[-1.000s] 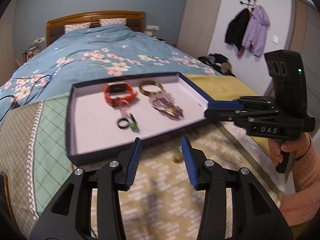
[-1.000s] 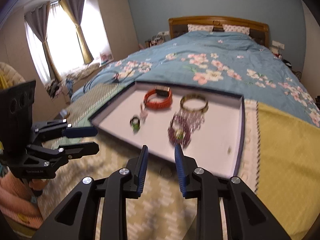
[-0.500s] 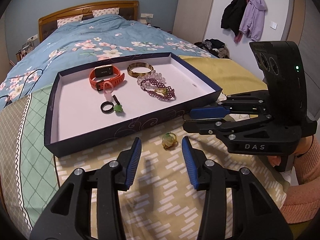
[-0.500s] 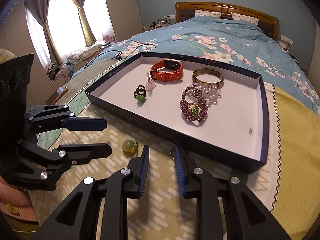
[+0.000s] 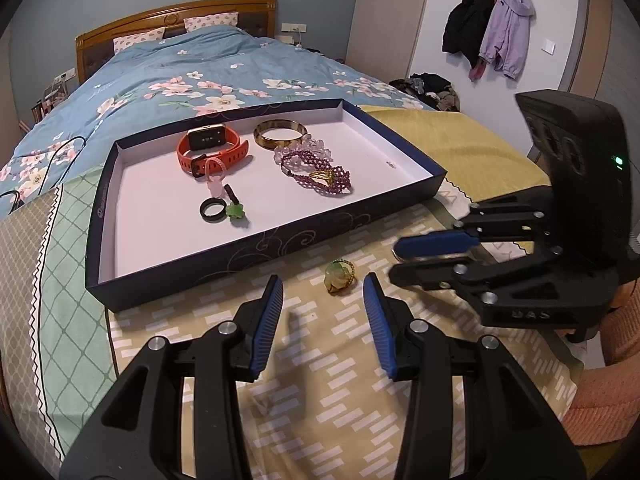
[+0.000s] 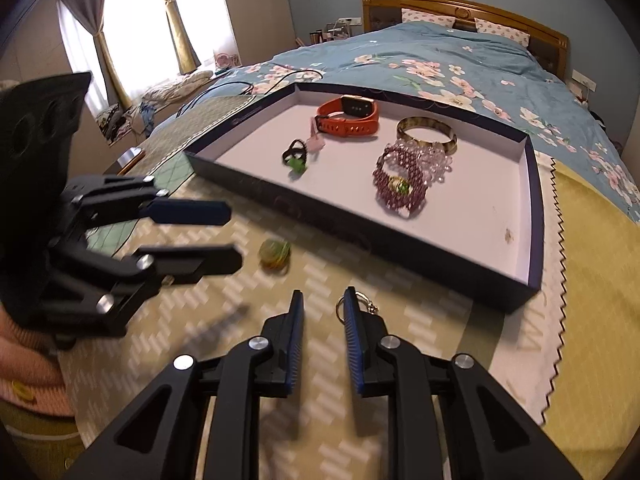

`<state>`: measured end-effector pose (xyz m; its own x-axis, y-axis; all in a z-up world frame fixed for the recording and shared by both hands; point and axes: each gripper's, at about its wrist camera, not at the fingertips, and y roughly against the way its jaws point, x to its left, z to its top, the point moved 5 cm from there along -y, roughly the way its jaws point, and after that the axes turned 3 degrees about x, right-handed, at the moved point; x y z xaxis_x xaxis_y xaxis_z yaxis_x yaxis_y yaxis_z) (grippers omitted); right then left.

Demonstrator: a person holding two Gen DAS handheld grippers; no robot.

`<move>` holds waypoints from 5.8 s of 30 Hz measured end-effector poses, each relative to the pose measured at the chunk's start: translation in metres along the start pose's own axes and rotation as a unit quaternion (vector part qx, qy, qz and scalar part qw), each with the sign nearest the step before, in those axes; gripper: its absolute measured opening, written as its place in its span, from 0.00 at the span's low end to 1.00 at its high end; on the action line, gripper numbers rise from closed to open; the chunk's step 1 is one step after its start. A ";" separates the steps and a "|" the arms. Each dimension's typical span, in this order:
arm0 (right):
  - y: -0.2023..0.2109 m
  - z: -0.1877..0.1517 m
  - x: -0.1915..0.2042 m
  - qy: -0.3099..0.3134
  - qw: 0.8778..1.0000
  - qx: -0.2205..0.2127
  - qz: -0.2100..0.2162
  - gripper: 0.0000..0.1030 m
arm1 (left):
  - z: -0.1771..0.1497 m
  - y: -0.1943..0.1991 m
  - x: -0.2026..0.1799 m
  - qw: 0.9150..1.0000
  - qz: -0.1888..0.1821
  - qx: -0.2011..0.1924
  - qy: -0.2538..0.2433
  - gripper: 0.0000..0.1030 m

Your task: Organize jewelry

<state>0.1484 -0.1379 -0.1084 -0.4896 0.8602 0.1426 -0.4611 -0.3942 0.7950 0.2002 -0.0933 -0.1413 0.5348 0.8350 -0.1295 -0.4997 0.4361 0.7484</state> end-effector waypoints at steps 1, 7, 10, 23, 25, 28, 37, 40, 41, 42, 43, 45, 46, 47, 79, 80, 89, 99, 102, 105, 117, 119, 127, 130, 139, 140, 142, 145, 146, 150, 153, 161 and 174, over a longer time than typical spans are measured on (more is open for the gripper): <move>0.004 -0.002 0.000 -0.001 1.000 -0.005 0.001 0.18 | 0.000 0.000 -0.001 1.000 0.000 0.001 -0.002 0.40; 0.015 -0.008 -0.016 -0.044 0.999 -0.023 -0.004 0.19 | 0.002 -0.009 -0.006 1.000 0.009 0.014 -0.016 0.40; 0.009 -0.011 -0.021 -0.059 0.998 -0.015 -0.011 0.22 | 0.006 -0.018 -0.010 0.999 0.017 0.027 -0.023 0.39; 0.001 -0.005 -0.007 -0.030 0.998 -0.009 -0.049 0.31 | 0.011 -0.034 -0.007 0.999 0.024 0.047 -0.009 0.21; 0.001 -0.004 -0.005 -0.025 0.998 -0.008 -0.055 0.29 | 0.010 -0.033 -0.007 0.999 0.023 0.047 -0.007 0.18; 0.000 -0.004 -0.005 -0.021 0.998 -0.008 -0.060 0.24 | 0.010 -0.032 -0.007 0.999 0.023 0.046 -0.004 0.17; 0.002 -0.004 -0.005 -0.022 0.998 -0.009 -0.060 0.17 | 0.004 -0.025 -0.004 0.999 0.018 0.042 0.014 0.17; 0.003 -0.004 -0.006 -0.028 0.998 -0.013 -0.055 0.03 | 0.003 -0.023 -0.003 0.999 0.017 0.039 0.017 0.17; 0.003 -0.004 -0.007 -0.031 0.998 -0.013 -0.051 0.00 | 0.003 -0.022 -0.003 0.999 0.017 0.038 0.018 0.17; 0.003 -0.004 -0.008 -0.034 0.998 -0.013 -0.048 0.00 | 0.002 -0.021 -0.003 0.999 0.017 0.038 0.019 0.17; 0.003 -0.004 -0.008 -0.036 0.998 -0.013 -0.046 0.00 | 0.001 -0.020 -0.003 0.999 0.016 0.037 0.020 0.17; 0.003 -0.004 -0.008 -0.037 0.998 -0.013 -0.045 0.00 | 0.001 -0.020 -0.002 0.999 0.016 0.037 0.021 0.17; 0.003 -0.004 -0.008 -0.038 0.998 -0.013 -0.045 0.00 | 0.000 -0.019 -0.002 0.999 0.016 0.037 0.022 0.17; 0.004 -0.004 -0.008 -0.037 0.998 -0.014 -0.046 0.00 | 0.000 -0.018 -0.002 0.999 0.016 0.035 0.023 0.17; -0.001 0.005 -0.010 -0.050 0.998 -0.019 -0.023 0.04 | -0.005 -0.007 0.004 0.999 0.016 0.023 0.036 0.17; 0.001 0.004 -0.010 -0.051 0.998 -0.023 -0.021 0.04 | -0.006 -0.006 0.004 0.999 0.016 0.023 0.036 0.17; 0.017 0.009 -0.008 -0.058 0.997 -0.056 -0.010 0.04 | -0.002 0.005 0.002 0.999 0.024 0.009 0.035 0.17; 0.026 0.015 -0.008 -0.063 0.995 -0.078 -0.006 0.04 | 0.007 0.019 -0.002 0.999 0.029 -0.011 0.030 0.17; 0.028 0.017 -0.008 -0.063 0.995 -0.083 -0.005 0.04 | 0.010 0.022 -0.003 0.999 0.031 -0.015 0.029 0.17; 0.029 0.019 -0.008 -0.063 0.994 -0.087 -0.004 0.04 | 0.011 0.025 -0.004 0.999 0.032 -0.019 0.029 0.17; 0.031 0.025 -0.011 -0.064 0.993 -0.096 -0.005 0.04 | 0.018 0.031 -0.003 0.999 0.034 -0.030 0.030 0.17; 0.032 0.026 -0.012 -0.064 0.993 -0.098 -0.007 0.04 | 0.019 0.032 -0.003 0.998 0.035 -0.031 0.029 0.17; 0.034 0.030 -0.014 -0.063 0.993 -0.103 -0.008 0.04 | 0.025 0.034 -0.004 0.998 0.036 -0.037 0.029 0.17; 0.036 0.030 -0.014 -0.061 0.993 -0.105 -0.008 0.04 | 0.026 0.034 -0.004 0.998 0.036 -0.039 0.028 0.17; 0.038 0.035 -0.015 -0.059 0.992 -0.111 -0.010 0.04 | 0.030 0.038 -0.004 0.998 0.038 -0.046 0.027 0.17; 0.038 0.035 -0.015 -0.060 0.992 -0.111 -0.009 0.04 | 0.030 0.038 -0.004 0.998 0.038 -0.046 0.027 0.17; 0.038 0.035 -0.015 -0.060 0.992 -0.110 -0.009 0.04 | 0.031 0.039 -0.004 0.998 0.039 -0.048 0.027 0.17; 0.038 0.035 -0.015 -0.060 0.992 -0.110 -0.009 0.04 | 0.032 0.040 -0.004 0.998 0.039 -0.050 0.027 0.17; 0.038 0.035 -0.015 -0.060 0.992 -0.111 -0.010 0.04 | 0.032 0.040 -0.004 0.998 0.039 -0.050 0.027 0.17; 0.039 0.038 -0.016 -0.060 0.992 -0.112 -0.011 0.04 | 0.034 0.041 -0.003 0.997 0.040 -0.052 0.027 0.17; 0.039 0.041 -0.018 -0.060 0.992 -0.113 -0.012 0.04 | 0.035 0.042 -0.002 0.997 0.040 -0.055 0.029 0.17; 0.040 0.048 -0.022 -0.060 0.991 -0.116 -0.014 0.04 | 0.037 0.043 -0.001 0.997 0.045 -0.057 0.028 0.17; 0.037 0.052 -0.025 -0.064 0.991 -0.119 -0.013 0.04 | 0.042 0.044 0.002 0.996 0.049 -0.062 0.031 0.17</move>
<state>0.1823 -0.1575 -0.0520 -0.3853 0.8987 0.2095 -0.6404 -0.4239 0.6405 0.2082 -0.0867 -0.0811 0.4378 0.8933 -0.1018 -0.6303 0.3857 0.6738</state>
